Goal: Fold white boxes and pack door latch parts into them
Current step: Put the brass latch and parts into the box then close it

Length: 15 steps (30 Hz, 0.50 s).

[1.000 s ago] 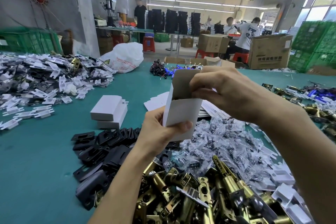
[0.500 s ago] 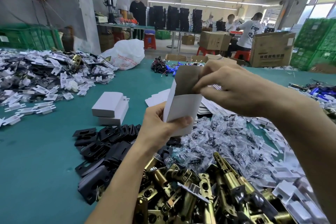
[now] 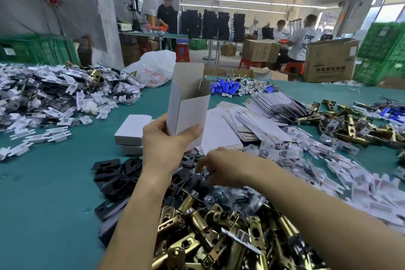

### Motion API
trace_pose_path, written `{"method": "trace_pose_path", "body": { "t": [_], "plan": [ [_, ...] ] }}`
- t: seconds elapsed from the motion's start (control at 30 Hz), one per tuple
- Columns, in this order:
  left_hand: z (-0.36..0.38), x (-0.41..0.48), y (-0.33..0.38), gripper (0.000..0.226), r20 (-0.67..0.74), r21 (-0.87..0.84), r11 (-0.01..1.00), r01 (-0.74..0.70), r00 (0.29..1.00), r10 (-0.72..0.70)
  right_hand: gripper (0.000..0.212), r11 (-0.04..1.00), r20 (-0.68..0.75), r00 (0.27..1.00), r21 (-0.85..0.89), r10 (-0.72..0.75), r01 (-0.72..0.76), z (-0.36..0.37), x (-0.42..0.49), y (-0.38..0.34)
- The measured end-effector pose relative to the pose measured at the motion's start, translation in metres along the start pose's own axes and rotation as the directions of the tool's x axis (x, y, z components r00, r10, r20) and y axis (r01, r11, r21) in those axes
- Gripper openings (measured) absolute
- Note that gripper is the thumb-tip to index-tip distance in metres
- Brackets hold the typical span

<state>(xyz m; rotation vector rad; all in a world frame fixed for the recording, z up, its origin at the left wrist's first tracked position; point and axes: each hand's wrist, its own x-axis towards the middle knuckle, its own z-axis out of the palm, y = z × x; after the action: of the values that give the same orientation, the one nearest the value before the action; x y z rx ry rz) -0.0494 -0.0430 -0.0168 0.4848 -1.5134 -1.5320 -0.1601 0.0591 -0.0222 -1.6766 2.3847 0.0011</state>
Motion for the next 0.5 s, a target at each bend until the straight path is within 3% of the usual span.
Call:
{"method": "trace_pose_path", "body": {
  "t": [0.07,0.2,0.37,0.5],
  "plan": [
    [-0.002,0.002,-0.001,0.034,0.001,0.007,1.000,-0.006,1.000,0.006,0.041,0.988,-0.039,0.995,-0.131,-0.092,0.086,0.008,0.012,-0.005],
    [-0.005,0.005,-0.002,0.032,-0.004,-0.005,1.000,0.004,1.000,-0.004,0.031,0.952,-0.004,0.978,-0.230,-0.209,0.203,0.013,0.026,-0.013],
    [-0.005,0.004,-0.001,0.031,0.005,-0.040,0.999,0.029,1.000,-0.028,0.012,0.825,0.015,0.936,-0.467,-0.352,0.318,0.018,0.023,-0.022],
    [-0.005,0.001,0.002,0.027,0.052,-0.073,0.996,0.045,0.998,-0.041,0.034,0.776,-0.021,0.914,-0.535,-0.406,0.333,0.014,0.016,-0.016]
  ]
}}
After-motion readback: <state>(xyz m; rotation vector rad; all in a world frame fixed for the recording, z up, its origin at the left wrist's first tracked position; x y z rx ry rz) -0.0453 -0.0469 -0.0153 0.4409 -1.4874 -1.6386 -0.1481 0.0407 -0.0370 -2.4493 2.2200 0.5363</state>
